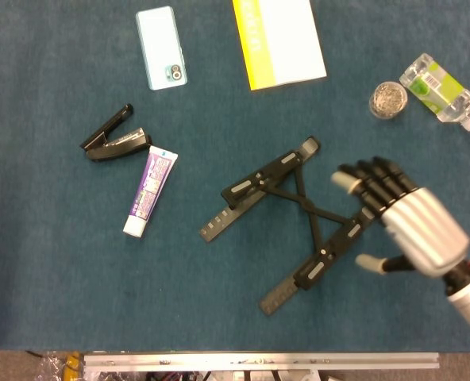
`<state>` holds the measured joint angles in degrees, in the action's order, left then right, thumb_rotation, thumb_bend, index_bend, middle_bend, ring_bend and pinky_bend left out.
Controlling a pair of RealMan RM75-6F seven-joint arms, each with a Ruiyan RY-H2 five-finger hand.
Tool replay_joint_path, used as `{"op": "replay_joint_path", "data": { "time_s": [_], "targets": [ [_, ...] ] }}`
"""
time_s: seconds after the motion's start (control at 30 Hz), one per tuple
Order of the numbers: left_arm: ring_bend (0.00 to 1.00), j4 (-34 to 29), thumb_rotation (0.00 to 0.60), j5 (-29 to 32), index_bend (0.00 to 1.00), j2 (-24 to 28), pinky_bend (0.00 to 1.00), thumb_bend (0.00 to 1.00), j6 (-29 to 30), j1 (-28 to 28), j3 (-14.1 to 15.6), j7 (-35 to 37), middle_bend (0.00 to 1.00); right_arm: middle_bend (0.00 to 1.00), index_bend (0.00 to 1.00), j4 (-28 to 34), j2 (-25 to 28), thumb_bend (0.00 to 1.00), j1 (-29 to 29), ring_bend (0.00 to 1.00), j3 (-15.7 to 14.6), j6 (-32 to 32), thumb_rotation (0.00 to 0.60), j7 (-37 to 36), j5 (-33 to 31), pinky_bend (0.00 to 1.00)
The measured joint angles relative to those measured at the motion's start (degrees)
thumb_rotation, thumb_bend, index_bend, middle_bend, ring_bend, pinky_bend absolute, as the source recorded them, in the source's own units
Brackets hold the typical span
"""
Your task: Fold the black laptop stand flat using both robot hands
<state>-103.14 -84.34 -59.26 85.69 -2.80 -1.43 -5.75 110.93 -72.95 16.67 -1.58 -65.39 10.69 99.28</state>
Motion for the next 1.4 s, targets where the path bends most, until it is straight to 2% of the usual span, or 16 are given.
{"op": "replay_joint_path", "data": {
  "time_s": [0.33,0.7,0.77,0.83,0.97,1.4],
  "targets": [
    [0.05,0.7,0.600,0.3,0.15,0.2,0.07,0.47,-0.6,0.0,0.2,1.3,0.07,0.07,0.00,-3.3,-5.3,0.00,1.7,0.00,-2.5,2.1,0.600,1.4,2.2,0.04],
    [0.05,1.4,0.600,0.0,0.15,0.6,0.07,0.47,-1.0,-0.1,0.3,3.2,0.06,0.07,0.00,-7.3,-11.9,0.01,3.6,0.00,-2.3,2.4,0.600,3.9,3.7,0.04],
    [0.05,1.6,0.600,-0.1,0.15,0.6,0.07,0.47,-1.1,-0.1,0.3,3.6,0.06,0.07,0.00,-8.3,-12.8,0.07,3.8,0.00,-2.0,2.3,0.600,4.3,3.4,0.04],
    [0.05,1.9,0.600,-0.3,0.15,0.6,0.07,0.47,-1.1,-0.1,0.3,4.0,0.06,0.07,0.00,-9.6,-13.6,0.18,3.9,0.00,-1.7,1.7,0.600,5.0,3.6,0.04],
    [0.05,2.1,0.600,-0.5,0.15,0.6,0.07,0.47,-1.1,-0.2,0.3,4.3,0.06,0.07,0.00,-11.3,-14.7,0.27,4.1,0.00,-0.9,0.0,0.600,6.0,3.6,0.04],
    [0.05,2.6,0.600,-0.6,0.15,0.2,0.07,0.47,-2.6,-1.3,0.2,4.2,0.06,0.07,0.00,-12.4,-12.1,0.28,2.2,0.00,0.9,-6.7,0.600,6.2,1.4,0.04]
  ]
}}
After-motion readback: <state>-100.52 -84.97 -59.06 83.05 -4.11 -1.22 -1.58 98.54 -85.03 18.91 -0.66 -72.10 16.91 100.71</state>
